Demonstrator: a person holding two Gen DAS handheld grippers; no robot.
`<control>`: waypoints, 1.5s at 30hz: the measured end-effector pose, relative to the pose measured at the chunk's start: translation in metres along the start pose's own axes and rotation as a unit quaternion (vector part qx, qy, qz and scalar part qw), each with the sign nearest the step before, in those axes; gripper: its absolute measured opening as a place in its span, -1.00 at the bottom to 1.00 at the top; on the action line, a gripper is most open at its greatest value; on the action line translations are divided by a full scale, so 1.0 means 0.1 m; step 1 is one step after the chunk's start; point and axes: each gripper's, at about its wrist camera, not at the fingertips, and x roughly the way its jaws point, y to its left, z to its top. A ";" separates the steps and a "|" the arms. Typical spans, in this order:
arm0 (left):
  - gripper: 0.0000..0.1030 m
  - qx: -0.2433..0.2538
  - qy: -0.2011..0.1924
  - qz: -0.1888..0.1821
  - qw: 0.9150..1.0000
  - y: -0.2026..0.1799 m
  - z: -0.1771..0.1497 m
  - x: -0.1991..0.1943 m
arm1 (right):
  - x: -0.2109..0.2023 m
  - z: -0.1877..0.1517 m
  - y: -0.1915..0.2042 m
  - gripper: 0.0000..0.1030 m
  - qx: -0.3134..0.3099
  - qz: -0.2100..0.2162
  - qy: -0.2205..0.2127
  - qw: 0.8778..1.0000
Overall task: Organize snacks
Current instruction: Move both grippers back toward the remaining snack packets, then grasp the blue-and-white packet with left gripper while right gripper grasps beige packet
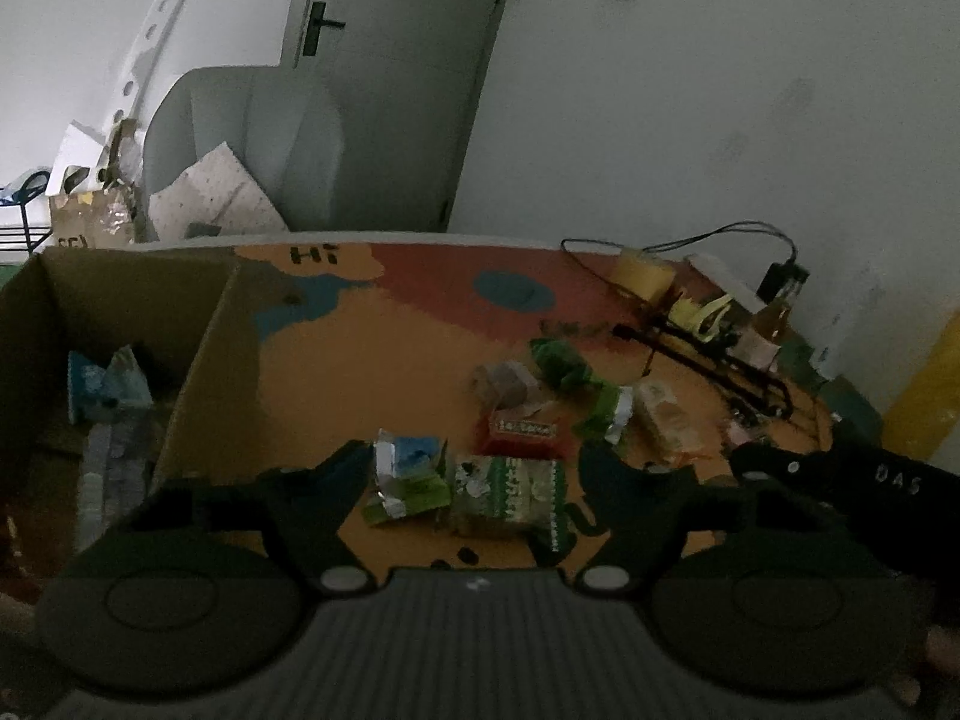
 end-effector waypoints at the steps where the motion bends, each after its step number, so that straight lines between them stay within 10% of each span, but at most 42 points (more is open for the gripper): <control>1: 0.35 0.000 0.003 0.003 1.000 -0.01 0.00 0.04 | 0.03 0.02 -0.02 0.50 -0.003 -0.003 0.000 1.000; 14: -0.21 -0.020 0.027 0.059 0.998 0.12 -0.01 0.55 | 0.44 0.18 -0.13 0.31 -0.025 -0.023 0.013 0.999; 45: -0.36 -0.034 0.051 0.075 0.995 0.24 -0.06 0.87 | 1.04 0.49 -0.04 0.56 -0.124 -0.079 -0.013 0.989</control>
